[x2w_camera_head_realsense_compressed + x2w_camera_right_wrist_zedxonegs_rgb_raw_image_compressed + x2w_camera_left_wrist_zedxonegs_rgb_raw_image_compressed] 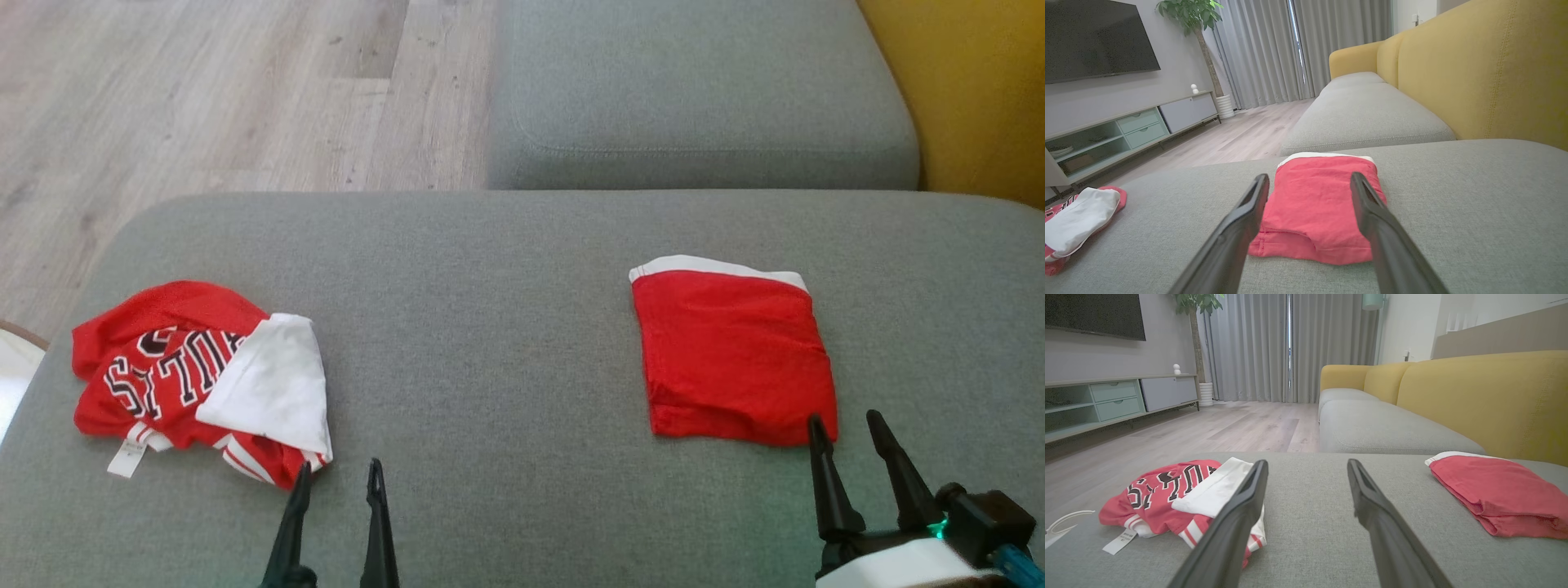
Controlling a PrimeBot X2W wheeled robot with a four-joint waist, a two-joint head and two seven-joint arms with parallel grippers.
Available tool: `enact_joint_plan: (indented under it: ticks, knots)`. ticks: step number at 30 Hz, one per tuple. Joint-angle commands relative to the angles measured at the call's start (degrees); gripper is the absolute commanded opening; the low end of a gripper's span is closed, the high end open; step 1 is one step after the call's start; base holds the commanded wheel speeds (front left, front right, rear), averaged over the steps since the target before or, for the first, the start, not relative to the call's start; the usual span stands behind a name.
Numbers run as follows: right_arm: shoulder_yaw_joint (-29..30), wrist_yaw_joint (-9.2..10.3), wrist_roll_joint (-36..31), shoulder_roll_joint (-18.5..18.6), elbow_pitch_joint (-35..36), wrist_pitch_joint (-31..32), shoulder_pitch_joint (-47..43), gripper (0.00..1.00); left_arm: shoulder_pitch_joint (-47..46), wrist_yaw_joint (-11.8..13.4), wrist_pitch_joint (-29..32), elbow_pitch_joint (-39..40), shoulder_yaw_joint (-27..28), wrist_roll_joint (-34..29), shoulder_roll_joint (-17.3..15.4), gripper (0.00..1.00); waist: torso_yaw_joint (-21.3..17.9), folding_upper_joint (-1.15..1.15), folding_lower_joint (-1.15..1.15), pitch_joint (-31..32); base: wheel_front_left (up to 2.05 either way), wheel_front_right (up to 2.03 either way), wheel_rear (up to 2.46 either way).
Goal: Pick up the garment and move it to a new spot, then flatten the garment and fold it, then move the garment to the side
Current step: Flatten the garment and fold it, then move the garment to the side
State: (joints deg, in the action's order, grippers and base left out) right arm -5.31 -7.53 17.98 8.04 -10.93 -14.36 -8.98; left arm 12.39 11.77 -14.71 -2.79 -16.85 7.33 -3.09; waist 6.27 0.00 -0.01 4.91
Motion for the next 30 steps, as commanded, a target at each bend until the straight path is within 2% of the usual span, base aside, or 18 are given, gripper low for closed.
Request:
enact_joint_plan:
  ticks: [1, 11, 30]
  knots:
    - [-0.9, 0.04, -0.7, 0.6, 2.0, -0.6, 1.3, 1.00, -1.7, -0.2, -0.3, 1.8, 2.2, -0.5, 0.2, 1.00, 0.0, 0.00, 0.01, 0.4, 0.00, 0.00, 0.00]
    - [-0.2, 0.04, -1.5, -0.9, 1.8, -0.6, 0.0, 1.00, -0.6, -2.8, -0.3, -0.1, 3.5, -1.2, 0.2, 1.00, -0.1, 0.00, 0.01, 1.7, 0.00, 0.00, 0.00]
    - [-0.8, 0.04, -1.3, -1.2, 1.1, -0.6, -0.5, 1.00, -0.8, -3.4, -0.3, -0.6, 3.6, -1.8, 0.2, 1.00, -0.9, 0.00, 0.01, 1.9, 0.00, 0.00, 0.00]
